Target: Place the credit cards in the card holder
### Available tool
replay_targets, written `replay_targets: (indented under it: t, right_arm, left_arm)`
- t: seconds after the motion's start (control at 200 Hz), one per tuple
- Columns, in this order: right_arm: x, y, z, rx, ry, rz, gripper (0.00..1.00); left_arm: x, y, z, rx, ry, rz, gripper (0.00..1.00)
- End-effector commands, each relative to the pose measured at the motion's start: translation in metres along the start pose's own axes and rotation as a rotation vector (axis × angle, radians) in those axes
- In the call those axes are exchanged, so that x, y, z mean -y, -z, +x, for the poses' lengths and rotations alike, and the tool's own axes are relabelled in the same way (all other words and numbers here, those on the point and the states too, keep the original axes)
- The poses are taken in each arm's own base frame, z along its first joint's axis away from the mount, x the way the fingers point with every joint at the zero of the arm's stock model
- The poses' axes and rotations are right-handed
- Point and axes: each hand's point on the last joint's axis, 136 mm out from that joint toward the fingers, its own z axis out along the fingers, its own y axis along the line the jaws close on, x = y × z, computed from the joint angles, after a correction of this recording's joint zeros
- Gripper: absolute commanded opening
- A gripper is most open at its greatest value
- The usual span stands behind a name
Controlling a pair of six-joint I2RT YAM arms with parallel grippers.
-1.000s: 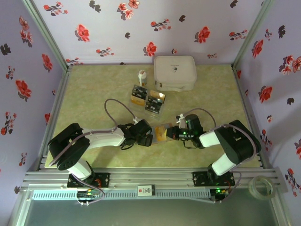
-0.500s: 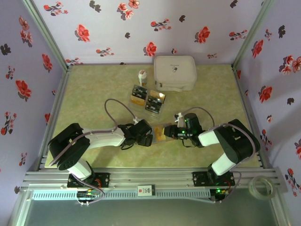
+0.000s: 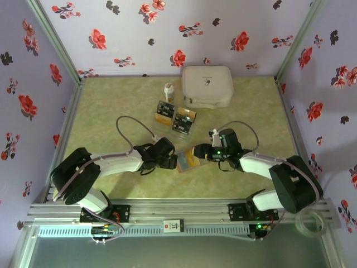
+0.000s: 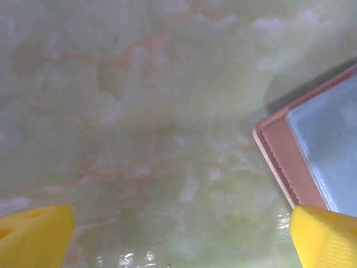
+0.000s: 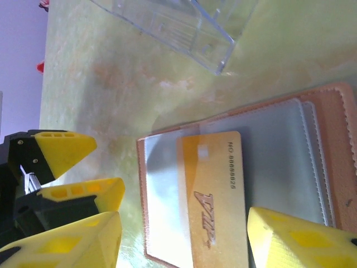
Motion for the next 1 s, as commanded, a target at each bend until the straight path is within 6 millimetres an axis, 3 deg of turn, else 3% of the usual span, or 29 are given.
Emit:
replay_targets:
  t: [0.0,0.11,0.24,0.365,0.81,0.995]
  right_arm:
    - [-0.008,0.011,-0.01,0.013,0.044,0.047,0.61]
    - [-0.005,0.017,-0.015,0.017,0.068,0.121,0.55]
    - [0.013,0.018,-0.012,-0.021,0.092,0.255,0.21]
    - [0.023,0.014,-0.011,-0.052,0.131,0.338,0.07]
    - [0.039,-0.01,-0.004,-0.138,0.202,0.456,0.03]
    - [0.035,-0.02,-0.001,-0.16,0.22,0.453,0.03]
  left_arm:
    - [-0.004,0.01,-0.004,0.001,0.006,0.0,1.0]
    - [-0.005,0.012,-0.004,-0.016,-0.015,-0.021,1.0]
    - [-0.011,0.014,-0.004,-0.023,-0.041,-0.076,1.0]
    - [-0.015,0.017,-0.002,-0.031,-0.09,-0.147,1.0]
    - [-0.01,0.003,0.0,-0.065,-0.156,-0.211,1.0]
    - [-0.007,-0.001,0.0,-0.069,-0.165,-0.21,1.0]
